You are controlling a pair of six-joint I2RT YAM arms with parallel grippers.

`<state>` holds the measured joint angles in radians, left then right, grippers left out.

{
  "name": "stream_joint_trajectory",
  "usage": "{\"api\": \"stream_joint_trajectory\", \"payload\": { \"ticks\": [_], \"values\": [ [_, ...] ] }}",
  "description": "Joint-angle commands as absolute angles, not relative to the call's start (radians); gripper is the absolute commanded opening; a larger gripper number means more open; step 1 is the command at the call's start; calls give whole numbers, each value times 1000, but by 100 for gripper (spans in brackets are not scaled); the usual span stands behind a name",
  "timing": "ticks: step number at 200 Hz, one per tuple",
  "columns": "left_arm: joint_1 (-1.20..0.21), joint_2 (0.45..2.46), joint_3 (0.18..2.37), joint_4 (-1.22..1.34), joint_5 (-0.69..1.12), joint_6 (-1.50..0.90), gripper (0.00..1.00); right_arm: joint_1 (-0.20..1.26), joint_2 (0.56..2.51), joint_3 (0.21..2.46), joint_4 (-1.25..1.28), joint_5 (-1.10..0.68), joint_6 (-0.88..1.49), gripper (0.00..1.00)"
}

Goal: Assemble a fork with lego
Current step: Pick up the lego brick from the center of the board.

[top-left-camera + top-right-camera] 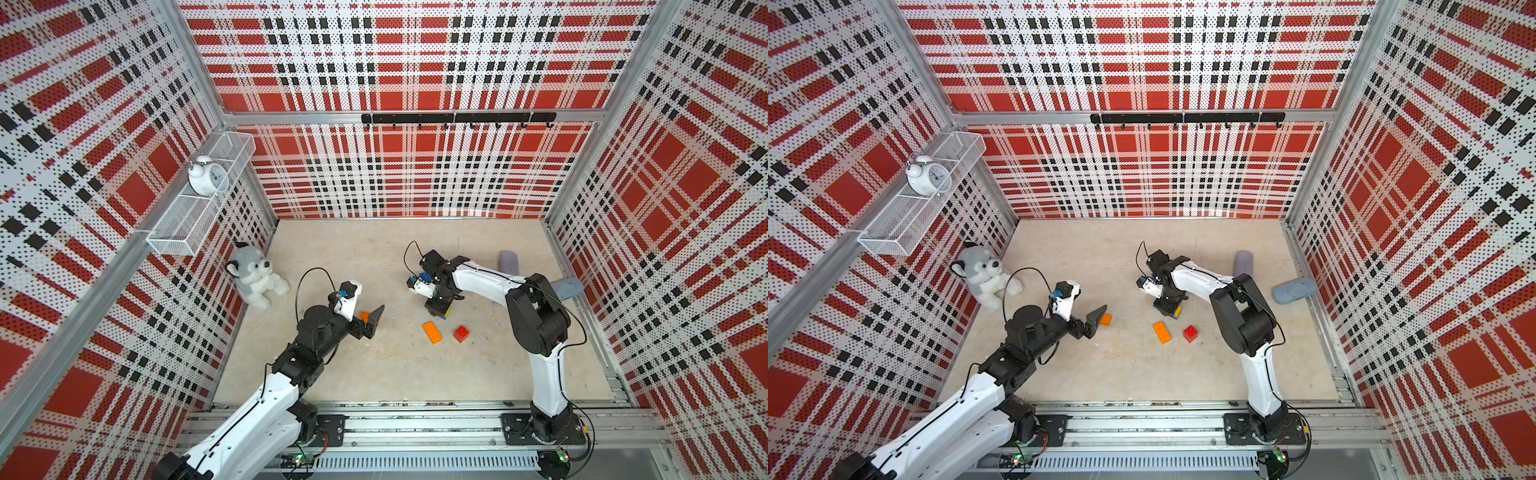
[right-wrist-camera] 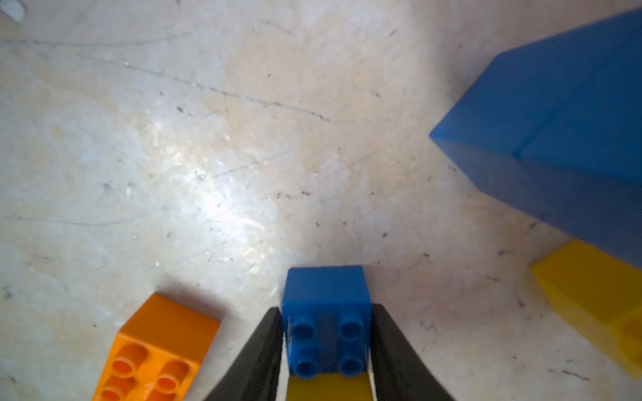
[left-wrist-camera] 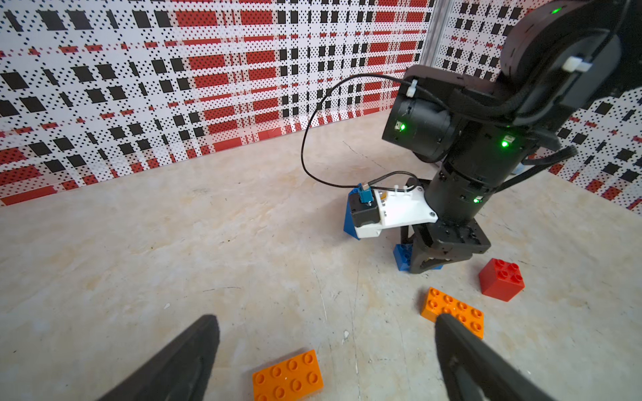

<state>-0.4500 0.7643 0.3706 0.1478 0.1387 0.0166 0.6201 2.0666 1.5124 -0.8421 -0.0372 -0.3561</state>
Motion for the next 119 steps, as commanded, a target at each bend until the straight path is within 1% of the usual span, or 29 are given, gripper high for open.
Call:
{"api": "stream_joint_trajectory", "payload": {
  "ticks": [1,90,109,119],
  "values": [
    [-443,765,385,152,151,26,98,628,2067,1531,-842,-49,-344,45],
    [-442,765,385,152,151,24,98,637,2073,1537,-830,-42,-327,42],
    [-443,765,385,152,151,24,98,637,2073,1540,-831,-40,-325,40],
    [-442,764,385,152,152,24,98,637,2071,1542,-831,-42,-323,37]
  ]
}}
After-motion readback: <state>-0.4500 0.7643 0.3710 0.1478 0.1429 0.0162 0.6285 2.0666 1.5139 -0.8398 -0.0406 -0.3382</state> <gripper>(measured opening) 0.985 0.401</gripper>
